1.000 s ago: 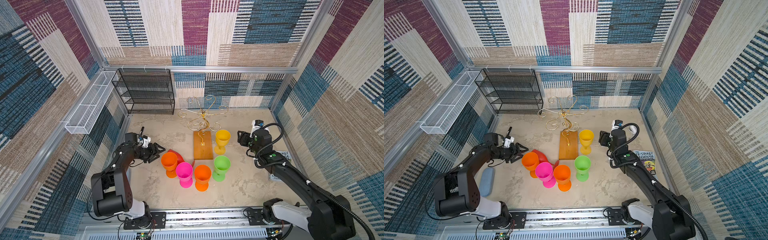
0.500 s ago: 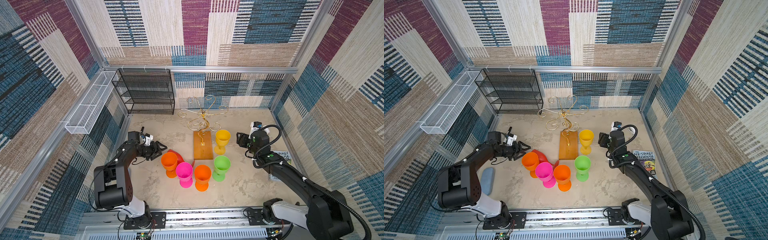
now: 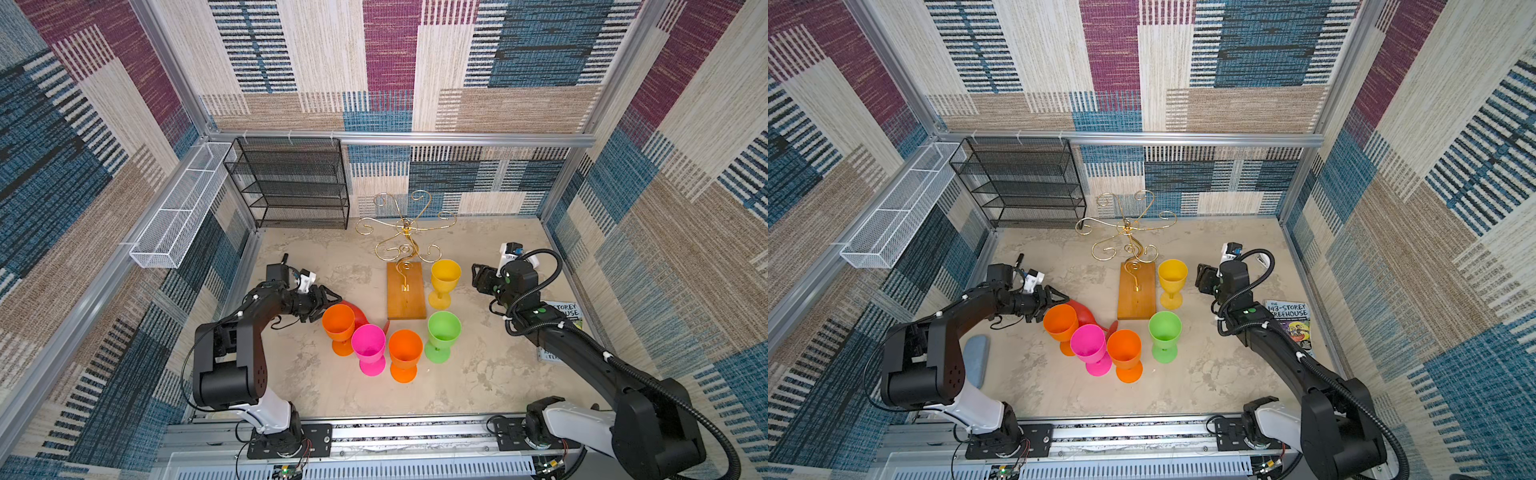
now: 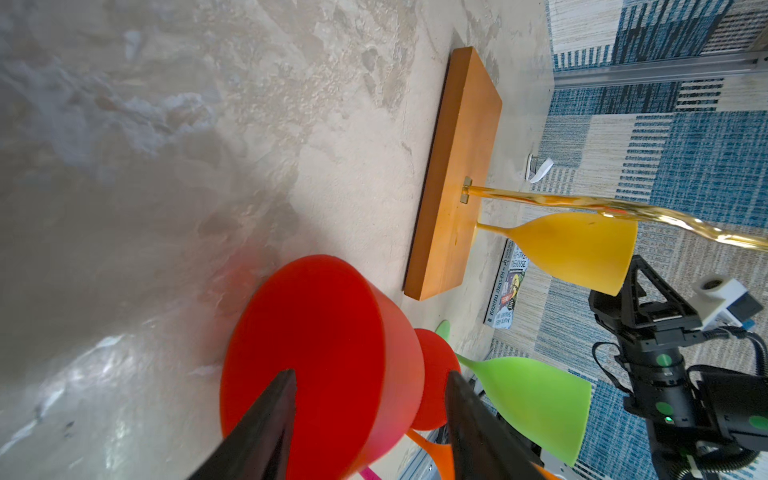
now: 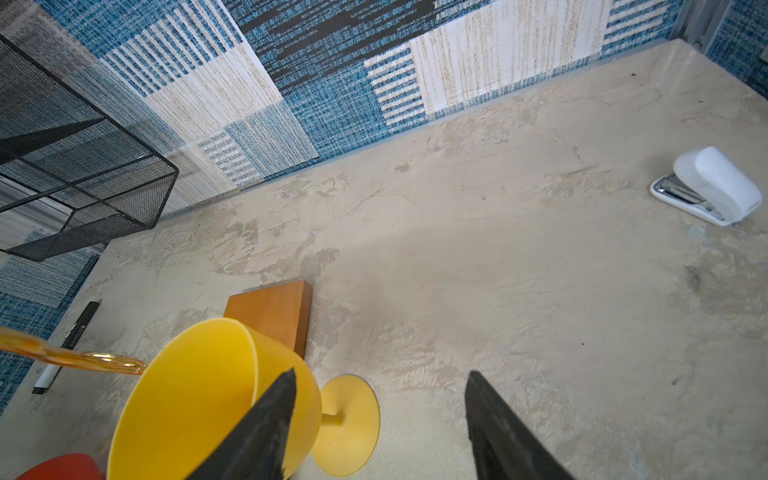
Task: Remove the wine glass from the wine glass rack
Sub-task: 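Close the left gripper on the red glass's bowl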
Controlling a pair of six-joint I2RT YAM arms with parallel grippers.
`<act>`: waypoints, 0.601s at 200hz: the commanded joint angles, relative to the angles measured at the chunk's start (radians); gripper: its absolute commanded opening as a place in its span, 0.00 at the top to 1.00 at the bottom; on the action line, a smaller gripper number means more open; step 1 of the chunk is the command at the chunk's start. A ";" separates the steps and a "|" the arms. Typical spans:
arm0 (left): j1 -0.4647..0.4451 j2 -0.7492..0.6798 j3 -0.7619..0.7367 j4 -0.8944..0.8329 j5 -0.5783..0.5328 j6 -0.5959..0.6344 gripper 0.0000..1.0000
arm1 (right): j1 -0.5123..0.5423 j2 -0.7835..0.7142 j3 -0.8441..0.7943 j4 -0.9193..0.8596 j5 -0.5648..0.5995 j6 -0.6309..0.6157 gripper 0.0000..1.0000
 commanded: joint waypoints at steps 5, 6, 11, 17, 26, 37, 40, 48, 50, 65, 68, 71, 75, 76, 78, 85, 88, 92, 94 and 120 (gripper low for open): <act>-0.011 0.009 -0.001 -0.006 0.028 -0.014 0.42 | 0.001 0.003 -0.002 0.029 0.000 0.010 0.34; -0.012 0.011 -0.002 -0.006 0.028 -0.014 0.42 | 0.001 0.003 -0.002 0.029 0.000 0.010 0.34; -0.014 0.012 -0.003 -0.007 0.029 -0.015 0.44 | 0.001 0.003 -0.002 0.028 -0.001 0.010 0.34; -0.017 0.014 -0.003 -0.006 0.031 -0.016 0.45 | 0.000 0.003 -0.001 0.028 0.000 0.010 0.34; -0.021 0.017 -0.003 -0.007 0.033 -0.016 0.48 | 0.000 0.003 -0.001 0.028 0.000 0.010 0.34; -0.023 0.017 -0.003 -0.012 0.034 -0.014 0.51 | -0.001 0.003 -0.002 0.029 -0.002 0.011 0.34; -0.025 0.018 -0.003 -0.015 0.033 -0.014 0.52 | -0.001 0.003 -0.002 0.029 -0.001 0.011 0.34; -0.025 0.019 -0.001 -0.023 0.028 -0.011 0.54 | -0.001 0.004 -0.003 0.030 -0.002 0.011 0.34; -0.025 0.018 -0.001 -0.025 0.027 -0.011 0.55 | -0.001 0.004 -0.003 0.030 -0.001 0.011 0.34; -0.026 0.018 0.002 -0.037 0.022 -0.007 0.60 | -0.001 0.006 -0.003 0.028 -0.004 0.011 0.34; -0.025 0.018 0.002 -0.037 0.021 -0.005 0.61 | -0.001 0.006 -0.002 0.028 -0.004 0.013 0.34; -0.025 0.018 0.003 -0.039 0.020 -0.005 0.62 | -0.001 0.007 -0.002 0.028 -0.004 0.012 0.34; -0.025 0.018 0.003 -0.041 0.020 -0.005 0.64 | -0.001 0.007 -0.003 0.027 -0.004 0.013 0.34; -0.025 0.018 0.003 -0.041 0.020 -0.005 0.65 | -0.001 0.007 -0.004 0.027 -0.003 0.013 0.34; -0.025 0.019 0.003 -0.042 0.020 -0.005 0.65 | -0.002 0.007 -0.004 0.027 -0.004 0.013 0.34; -0.025 0.018 0.005 -0.046 0.018 -0.003 0.68 | -0.003 0.008 -0.004 0.028 -0.003 0.014 0.34; -0.025 0.019 0.006 -0.047 0.017 -0.002 0.69 | -0.003 0.008 -0.004 0.027 -0.004 0.014 0.34; -0.025 0.018 0.006 -0.051 0.016 -0.001 0.70 | -0.003 0.007 -0.005 0.027 -0.004 0.014 0.34; -0.025 0.018 0.008 -0.053 0.015 -0.001 0.71 | -0.003 0.007 -0.004 0.027 -0.004 0.014 0.34; -0.025 0.015 0.011 -0.062 0.012 0.002 0.79 | -0.003 0.010 -0.005 0.027 -0.004 0.014 0.34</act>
